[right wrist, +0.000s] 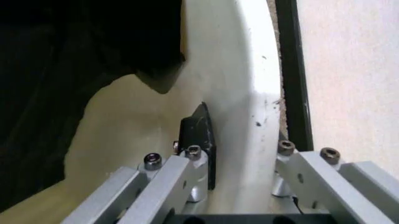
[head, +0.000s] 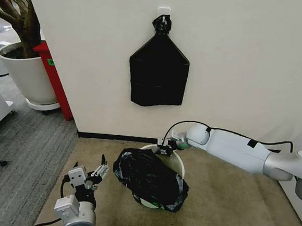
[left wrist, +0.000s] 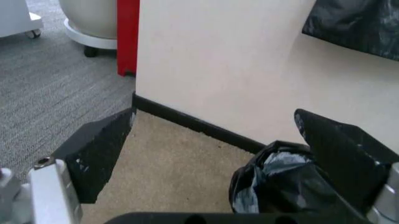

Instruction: Place the garbage bag over the trash bin.

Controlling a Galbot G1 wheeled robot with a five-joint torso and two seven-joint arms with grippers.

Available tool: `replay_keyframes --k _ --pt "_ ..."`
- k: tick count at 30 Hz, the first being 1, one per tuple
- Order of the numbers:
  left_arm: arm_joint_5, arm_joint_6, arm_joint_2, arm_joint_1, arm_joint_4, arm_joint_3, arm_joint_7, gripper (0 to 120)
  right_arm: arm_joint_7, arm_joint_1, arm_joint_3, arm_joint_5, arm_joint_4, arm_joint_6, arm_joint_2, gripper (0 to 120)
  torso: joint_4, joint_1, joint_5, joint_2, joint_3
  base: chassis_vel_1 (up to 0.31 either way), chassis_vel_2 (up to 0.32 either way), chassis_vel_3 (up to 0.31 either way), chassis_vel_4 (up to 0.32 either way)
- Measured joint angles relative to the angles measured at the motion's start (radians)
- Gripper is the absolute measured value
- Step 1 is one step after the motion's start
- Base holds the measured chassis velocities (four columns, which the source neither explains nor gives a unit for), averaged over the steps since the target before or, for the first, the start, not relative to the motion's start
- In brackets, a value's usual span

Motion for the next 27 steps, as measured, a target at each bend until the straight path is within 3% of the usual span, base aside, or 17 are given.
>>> replay_keyframes --k 4,7,9,15,19,20,23,25,27 --pt "0.0 0.0 0.001 -0.002 0.003 0.002 0.0 100 -0.019 0.019 -0.01 0.02 -0.014 0.001 -0.002 7 0.0001 0.0 -0.0002 0.0 0.0 0.0 0.0 0.0 0.0" --pt "0.001 0.0 0.0 -0.001 0.006 0.007 0.001 100 -0.014 0.048 -0.041 0.138 -0.009 -0.022 -0.023 3 0.0002 0.0 -0.0002 0.0 0.0 0.0 0.0 0.0 0.0" --pt "0.001 0.0 -0.001 -0.003 0.008 0.009 0.001 100 0.05 0.067 -0.072 0.268 0.021 -0.041 -0.055 0 0.0002 0.0 -0.0003 0.0 0.0 0.0 0.0 0.0 0.0" --pt "0.001 -0.002 0.001 -0.008 0.011 0.009 0.001 100 0.202 0.085 -0.126 0.461 0.08 -0.048 -0.126 0 0.0002 0.0 -0.0002 0.0 0.0 0.0 0.0 0.0 0.0" --pt "0.001 -0.005 0.005 -0.012 0.016 0.009 0.001 100 0.373 0.071 -0.134 0.616 0.154 -0.048 -0.208 0 -0.0006 0.0 -0.0002 0.0 0.0 0.0 0.0 0.0 0.0" --pt "-0.001 -0.005 0.007 -0.016 0.024 0.011 0.0 100 0.554 0.038 -0.117 0.723 0.227 -0.06 -0.253 0 -0.0009 0.0 -0.0001 0.0 0.0 0.0 0.0 0.0 0.0" --pt "-0.003 -0.002 0.007 -0.035 0.035 0.02 0.001 100 0.834 -0.069 0.018 0.917 0.379 -0.157 -0.317 0 0.0 0.0 0.0001 0.0 0.0 0.0 0.0 0.0 0.0" --pt "-0.004 0.0 0.004 -0.04 0.038 0.025 0.001 100 0.908 -0.099 0.045 0.965 0.438 -0.186 -0.342 0 0.0002 0.0 -0.0002 0.0 0.0 0.0 0.0 0.0 0.0" --pt "-0.004 0.001 0.0 -0.044 0.045 0.029 0.002 100 1.079 -0.171 0.119 1.046 0.542 -0.271 -0.375 0 -0.0003 0.0 -0.0007 0.0 0.0 0.0 0.0 0.0 0.0"
